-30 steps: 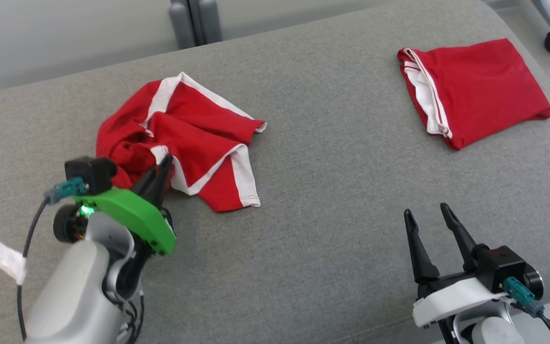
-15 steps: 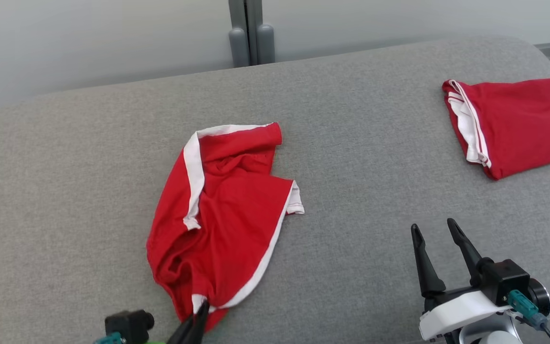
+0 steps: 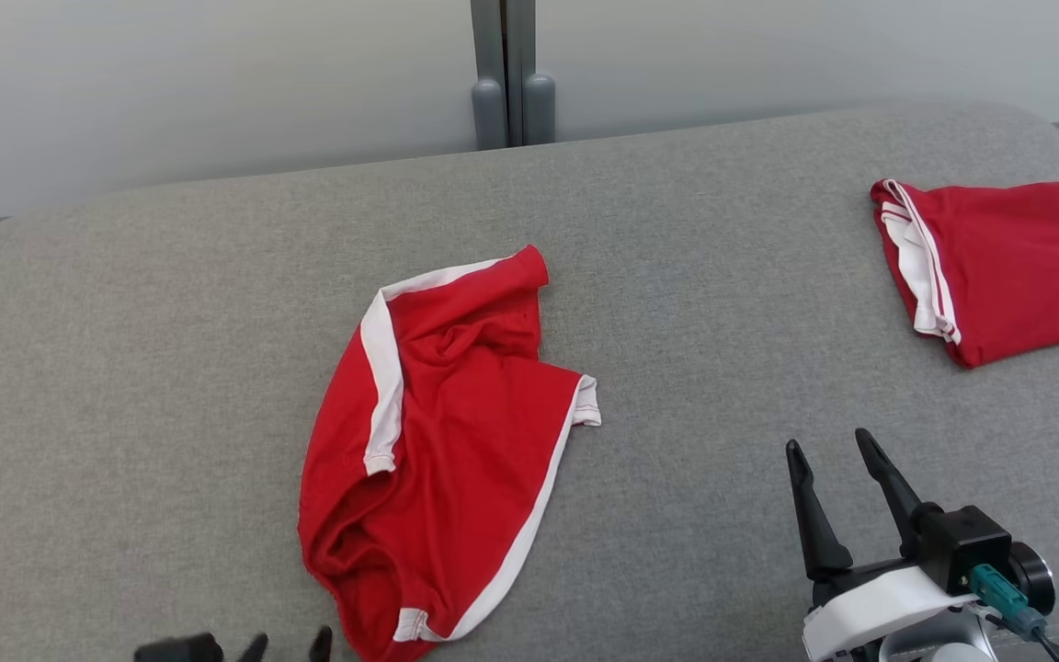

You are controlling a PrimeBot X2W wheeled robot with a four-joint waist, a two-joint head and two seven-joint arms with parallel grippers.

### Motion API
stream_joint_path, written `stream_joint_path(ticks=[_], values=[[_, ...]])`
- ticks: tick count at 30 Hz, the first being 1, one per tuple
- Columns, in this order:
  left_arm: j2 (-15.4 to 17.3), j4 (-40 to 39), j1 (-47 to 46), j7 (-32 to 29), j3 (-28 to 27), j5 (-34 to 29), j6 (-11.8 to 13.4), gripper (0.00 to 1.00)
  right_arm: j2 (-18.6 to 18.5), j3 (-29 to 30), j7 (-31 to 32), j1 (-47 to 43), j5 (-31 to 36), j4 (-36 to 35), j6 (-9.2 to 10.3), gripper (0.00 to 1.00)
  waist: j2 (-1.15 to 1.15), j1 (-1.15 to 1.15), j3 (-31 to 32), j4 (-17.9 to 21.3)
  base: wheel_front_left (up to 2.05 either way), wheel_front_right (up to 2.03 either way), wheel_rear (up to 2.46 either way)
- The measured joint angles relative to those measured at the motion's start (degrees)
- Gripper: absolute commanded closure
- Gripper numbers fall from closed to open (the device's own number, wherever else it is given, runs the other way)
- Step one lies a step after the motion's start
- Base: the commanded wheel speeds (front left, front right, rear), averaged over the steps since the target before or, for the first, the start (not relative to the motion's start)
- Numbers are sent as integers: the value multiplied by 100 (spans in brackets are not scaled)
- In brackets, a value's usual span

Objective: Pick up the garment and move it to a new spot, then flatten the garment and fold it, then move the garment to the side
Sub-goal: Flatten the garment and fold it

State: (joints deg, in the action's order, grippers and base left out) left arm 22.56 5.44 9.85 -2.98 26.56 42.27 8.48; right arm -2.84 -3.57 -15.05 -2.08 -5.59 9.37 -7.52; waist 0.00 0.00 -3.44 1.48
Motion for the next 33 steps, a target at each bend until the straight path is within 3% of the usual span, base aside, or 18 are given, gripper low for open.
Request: stream_joint_path(ticks=[4,7,13,19,26,33], values=[[118,-560,-245,-160,-158,-91,293,0,1,-81,0,3,-10,-16,0,0,0,0,-61,65,0,0,0],[269,-859,-635,-374,-68,-312,297,0,1,-102,0,58,-37,-32,0,0,0,0,-120,167,0,0,0],[22,-840,-1976,-902,565,-737,-154,0,2,-271,0,288,-66,-57,-1,0,0,0,-353,387,0,0,0],[-444,31,-3416,-1359,998,-949,-621,0,0,-371,0,611,-223,-125,0,0,0,0,-687,711,0,0,0],[-712,1169,-4518,-1704,1288,-1203,-1010,0,-3,-450,0,713,-478,-160,0,0,0,0,-1055,1192,0,0,0],[-603,2117,-4909,-1920,1615,-1444,-1254,0,-3,-438,0,746,-598,-179,0,0,0,0,-1290,1661,0,0,0]])
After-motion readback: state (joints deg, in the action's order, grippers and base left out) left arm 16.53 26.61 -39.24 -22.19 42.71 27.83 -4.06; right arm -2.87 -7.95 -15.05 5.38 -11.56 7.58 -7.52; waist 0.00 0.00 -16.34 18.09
